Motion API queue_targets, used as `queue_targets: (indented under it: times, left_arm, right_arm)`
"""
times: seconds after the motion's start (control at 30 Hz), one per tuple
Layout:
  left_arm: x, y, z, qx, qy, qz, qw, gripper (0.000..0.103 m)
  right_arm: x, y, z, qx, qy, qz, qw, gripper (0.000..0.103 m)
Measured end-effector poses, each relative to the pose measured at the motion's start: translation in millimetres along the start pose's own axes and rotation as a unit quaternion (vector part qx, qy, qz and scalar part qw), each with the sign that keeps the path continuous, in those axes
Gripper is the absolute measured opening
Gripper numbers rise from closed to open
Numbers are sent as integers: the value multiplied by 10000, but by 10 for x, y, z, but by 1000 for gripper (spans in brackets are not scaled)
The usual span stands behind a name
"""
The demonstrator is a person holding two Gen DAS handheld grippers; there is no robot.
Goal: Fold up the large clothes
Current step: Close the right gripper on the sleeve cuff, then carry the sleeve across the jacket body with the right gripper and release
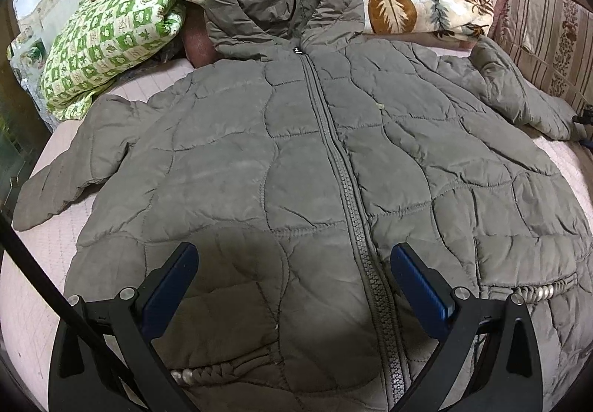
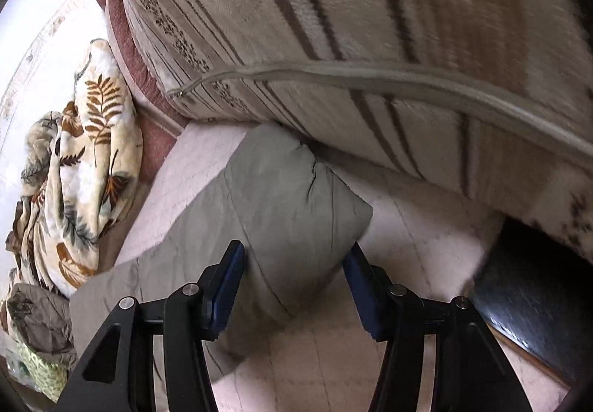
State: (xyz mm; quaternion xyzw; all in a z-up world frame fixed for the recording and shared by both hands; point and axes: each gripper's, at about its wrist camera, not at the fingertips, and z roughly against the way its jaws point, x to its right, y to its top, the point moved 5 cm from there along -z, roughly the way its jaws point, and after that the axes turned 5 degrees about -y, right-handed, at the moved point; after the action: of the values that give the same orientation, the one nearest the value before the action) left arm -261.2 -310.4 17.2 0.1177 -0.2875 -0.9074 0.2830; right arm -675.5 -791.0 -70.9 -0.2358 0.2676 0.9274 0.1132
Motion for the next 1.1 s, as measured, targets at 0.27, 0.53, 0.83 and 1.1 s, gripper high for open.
queue_targets:
  times: [0.27,0.53,0.83,1.1]
  left_arm:
    - [21,5,43,80,-20,2,10000,103]
    - [-59,30,277,388,-4,103,9992,103]
    - [-367,3,521,662,109,344,9972,103]
    - [-703,-99,600,673,143,655,9955,103]
  right_arm:
    - [-232,80,285,475,81,313,9983,14]
    - [-1537,14,1860,1701,1352,1339,9669,13]
    - [-3079,-1308,2899,1563,2907,2881,8989,13]
    - [-3973,-2863,2505,589,3152,4067,8554,13]
